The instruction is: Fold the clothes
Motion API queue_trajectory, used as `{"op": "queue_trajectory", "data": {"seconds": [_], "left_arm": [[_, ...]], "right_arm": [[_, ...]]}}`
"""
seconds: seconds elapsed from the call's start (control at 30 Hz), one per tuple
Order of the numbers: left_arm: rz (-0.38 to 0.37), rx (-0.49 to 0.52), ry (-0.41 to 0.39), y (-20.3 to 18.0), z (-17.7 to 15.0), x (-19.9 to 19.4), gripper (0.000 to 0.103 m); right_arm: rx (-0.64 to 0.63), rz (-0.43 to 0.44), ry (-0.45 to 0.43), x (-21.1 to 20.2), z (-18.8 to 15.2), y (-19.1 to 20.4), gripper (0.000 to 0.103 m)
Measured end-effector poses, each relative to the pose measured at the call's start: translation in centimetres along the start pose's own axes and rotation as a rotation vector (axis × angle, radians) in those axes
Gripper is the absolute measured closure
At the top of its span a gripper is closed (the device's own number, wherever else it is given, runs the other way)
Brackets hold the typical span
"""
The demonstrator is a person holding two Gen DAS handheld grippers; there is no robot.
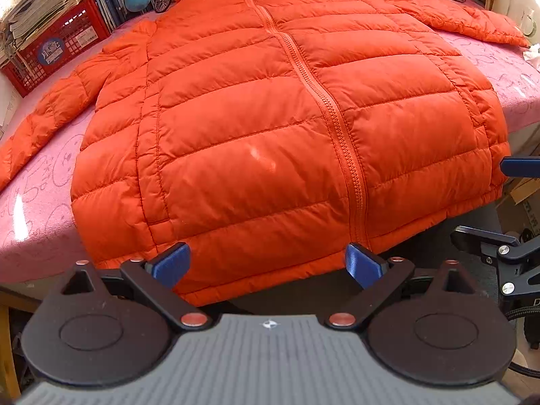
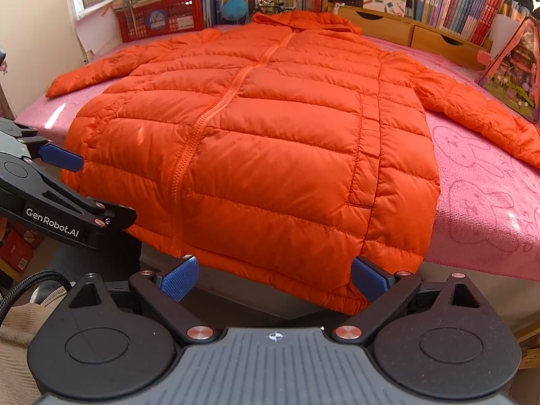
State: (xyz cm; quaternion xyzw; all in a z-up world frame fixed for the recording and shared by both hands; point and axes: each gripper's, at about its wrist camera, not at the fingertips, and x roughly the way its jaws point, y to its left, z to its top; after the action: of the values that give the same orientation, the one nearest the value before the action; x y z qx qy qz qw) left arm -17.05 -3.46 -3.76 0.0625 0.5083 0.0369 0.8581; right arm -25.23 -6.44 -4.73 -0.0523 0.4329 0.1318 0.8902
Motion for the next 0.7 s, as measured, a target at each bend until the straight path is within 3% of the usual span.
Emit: {"op": "queue_trajectory", "data": {"seconds": [0.13, 0.2, 0.37, 0.47, 0.57, 0.7], "left_arm": [[-0.016, -0.007, -0.036, 1.3, 1.7, 0.2, 0.004], [0.013, -0.034, -0.086, 2.7, 3.9, 0.5, 0.004], [0.085, -0.111, -0.196, 6.0, 9.9, 1.7, 0.001], [0.087, -0.152, -0.196, 7.3, 12.6, 3.4, 0.001], [0.095, -0.172, -0.182, 8.0, 14.4, 5.4, 0.001], [0.122, -0.183, -0.169, 8.8, 15.5, 7.4, 0.001]], "right_arm": [[0.008, -0.023, -0.087, -0.4, 1.0, -1.8, 0.005], [0.065, -0.085, -0.166, -0.7, 2.1, -4.5, 0.005], [0.461, -0.338, -0.333, -0.4, 4.8, -17.0, 0.005], [0.695, -0.337, -0.413, 0.2, 5.0, -24.7, 0.005], [0.803, -0.371, -0.444, 1.5, 5.5, -29.6, 0.005], [0.816, -0.489, -0.427, 4.2, 7.1, -33.3, 0.005]]}}
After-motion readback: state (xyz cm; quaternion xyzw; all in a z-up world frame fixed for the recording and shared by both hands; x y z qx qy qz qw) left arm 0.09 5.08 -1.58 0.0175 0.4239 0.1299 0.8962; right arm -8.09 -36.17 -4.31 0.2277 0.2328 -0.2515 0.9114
